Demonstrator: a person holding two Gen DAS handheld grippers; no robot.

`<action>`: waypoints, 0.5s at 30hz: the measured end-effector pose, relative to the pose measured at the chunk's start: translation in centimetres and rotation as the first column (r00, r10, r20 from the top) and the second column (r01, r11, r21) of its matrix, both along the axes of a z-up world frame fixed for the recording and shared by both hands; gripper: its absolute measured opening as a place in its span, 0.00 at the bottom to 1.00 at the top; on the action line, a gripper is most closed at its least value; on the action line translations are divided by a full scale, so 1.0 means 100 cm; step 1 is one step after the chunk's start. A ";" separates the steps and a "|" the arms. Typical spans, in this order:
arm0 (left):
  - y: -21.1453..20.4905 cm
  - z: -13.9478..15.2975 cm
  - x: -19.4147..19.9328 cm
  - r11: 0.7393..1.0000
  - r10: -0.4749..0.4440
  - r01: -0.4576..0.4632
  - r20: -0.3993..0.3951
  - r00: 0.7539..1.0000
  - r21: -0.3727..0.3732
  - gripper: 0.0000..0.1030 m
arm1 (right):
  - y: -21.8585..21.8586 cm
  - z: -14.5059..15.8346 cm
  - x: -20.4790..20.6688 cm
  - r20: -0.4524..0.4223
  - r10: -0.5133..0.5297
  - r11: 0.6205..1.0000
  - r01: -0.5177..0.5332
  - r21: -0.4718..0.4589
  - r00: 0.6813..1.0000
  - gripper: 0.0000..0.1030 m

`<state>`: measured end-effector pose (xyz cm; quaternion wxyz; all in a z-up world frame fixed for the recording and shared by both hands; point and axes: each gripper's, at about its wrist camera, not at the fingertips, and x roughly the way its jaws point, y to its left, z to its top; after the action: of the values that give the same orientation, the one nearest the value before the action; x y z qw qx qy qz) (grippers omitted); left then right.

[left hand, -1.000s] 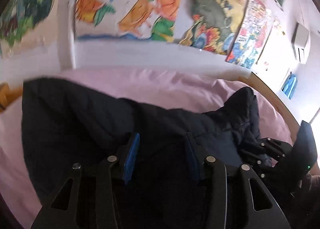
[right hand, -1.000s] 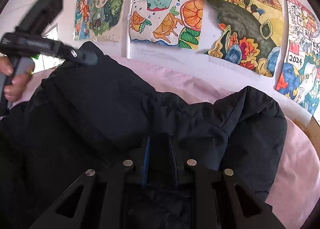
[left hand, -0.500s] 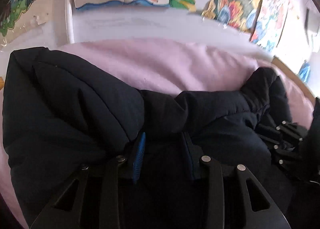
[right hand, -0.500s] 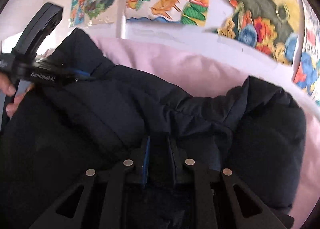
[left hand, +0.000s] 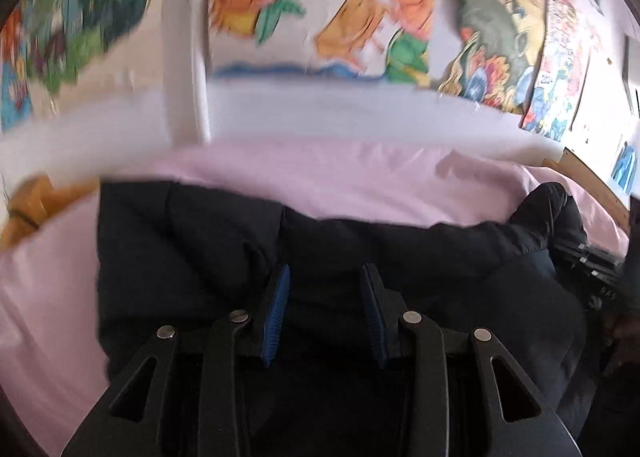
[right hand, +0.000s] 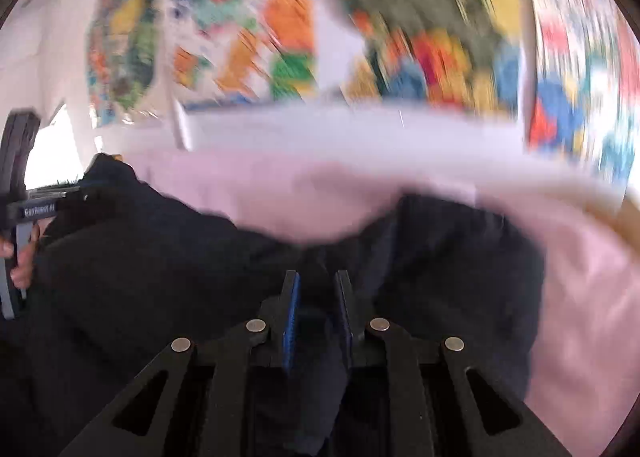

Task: Fold large clothes

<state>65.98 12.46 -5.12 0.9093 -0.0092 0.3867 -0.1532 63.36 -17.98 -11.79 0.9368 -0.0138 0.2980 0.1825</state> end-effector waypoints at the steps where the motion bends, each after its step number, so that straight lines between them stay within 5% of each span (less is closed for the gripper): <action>1: 0.003 -0.005 0.001 1.000 -0.003 0.003 -0.016 1.000 -0.001 0.32 | -0.004 -0.008 0.004 -0.028 0.001 1.000 0.000 0.029 1.000 0.17; 5: 0.003 -0.016 0.005 1.000 -0.011 0.012 -0.041 0.999 0.017 0.32 | 0.006 -0.026 0.007 -0.029 -0.012 1.000 0.011 -0.020 1.000 0.16; 8: 0.007 -0.006 -0.009 1.000 -0.021 0.021 0.029 0.999 0.002 0.32 | 0.012 -0.027 0.004 -0.007 -0.021 0.999 0.021 -0.045 1.000 0.16; 11: 0.011 0.013 -0.032 0.999 -0.035 0.036 0.054 0.998 -0.012 0.48 | 0.003 -0.016 -0.006 0.027 -0.022 1.000 0.023 -0.002 0.999 0.22; 13: 0.003 0.023 -0.046 1.000 -0.027 0.028 0.087 0.996 -0.014 0.80 | -0.002 -0.005 -0.015 0.044 -0.028 0.999 0.027 0.022 0.999 0.61; 15: -0.002 0.031 -0.070 0.999 -0.027 0.030 0.113 0.993 -0.026 0.86 | -0.005 0.009 -0.029 0.077 -0.034 0.998 0.031 0.049 0.996 0.78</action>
<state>59.01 12.26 -1.99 0.9271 -0.0076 0.3329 -0.1718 60.42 -18.53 -10.87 0.9507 0.0064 0.2569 0.1736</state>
